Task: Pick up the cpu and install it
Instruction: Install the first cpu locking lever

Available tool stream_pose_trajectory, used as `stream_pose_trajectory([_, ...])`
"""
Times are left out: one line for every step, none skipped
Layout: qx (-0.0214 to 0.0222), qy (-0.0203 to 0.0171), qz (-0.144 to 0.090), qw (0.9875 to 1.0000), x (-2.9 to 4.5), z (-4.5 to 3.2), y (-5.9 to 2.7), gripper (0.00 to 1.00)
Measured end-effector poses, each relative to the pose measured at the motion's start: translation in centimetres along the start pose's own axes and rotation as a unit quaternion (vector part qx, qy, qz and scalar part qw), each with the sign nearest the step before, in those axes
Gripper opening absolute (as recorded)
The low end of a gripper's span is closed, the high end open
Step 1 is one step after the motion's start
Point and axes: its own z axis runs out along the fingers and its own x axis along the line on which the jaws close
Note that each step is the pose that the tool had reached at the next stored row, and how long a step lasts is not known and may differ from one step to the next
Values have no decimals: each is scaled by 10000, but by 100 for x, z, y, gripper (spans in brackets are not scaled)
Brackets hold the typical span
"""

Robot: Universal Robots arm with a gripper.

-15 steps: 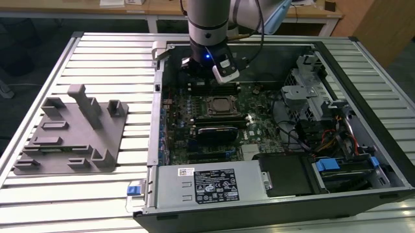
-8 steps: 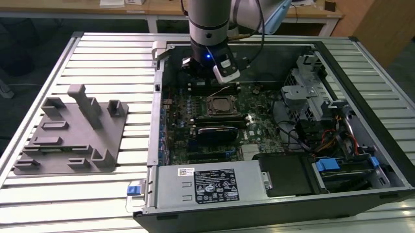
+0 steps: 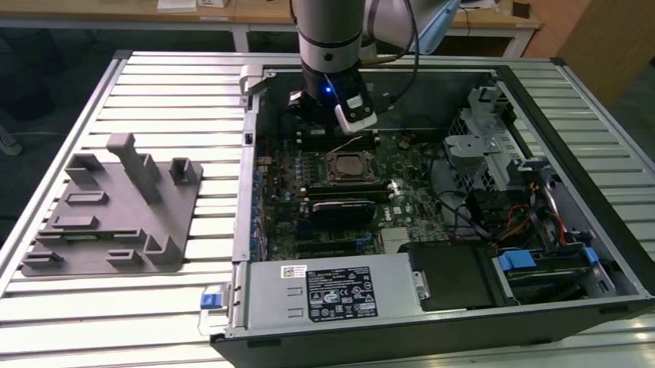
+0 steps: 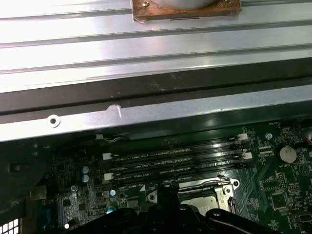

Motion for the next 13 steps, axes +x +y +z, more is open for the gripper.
stream_pose_trajectory([2,-8,32,10000,-4,3,0,11])
stream_pose_trajectory([3,-13,55,10000,-11,6,0,11])
stream_pose_trajectory([4,-17,73,10000,-22,11,1,11])
stream_pose_trajectory([4,-21,90,10000,-33,15,2,11])
stream_pose_trajectory([5,-25,107,9999,-45,20,2,11])
stream_pose_trajectory([6,-28,123,9999,-57,25,3,11])
stream_pose_trajectory([8,-32,141,9999,-67,31,3,11])
stream_pose_trajectory([8,-37,165,9999,-74,37,3,11])
stream_pose_trajectory([9,-44,195,9998,-80,44,2,11])
stream_pose_trajectory([10,-52,226,9997,-85,51,2,11])
stream_pose_trajectory([12,-59,259,9996,-89,58,1,11])
stream_pose_trajectory([13,-66,290,9996,-94,64,0,11])
stream_pose_trajectory([14,-72,320,9995,-100,70,0,11])
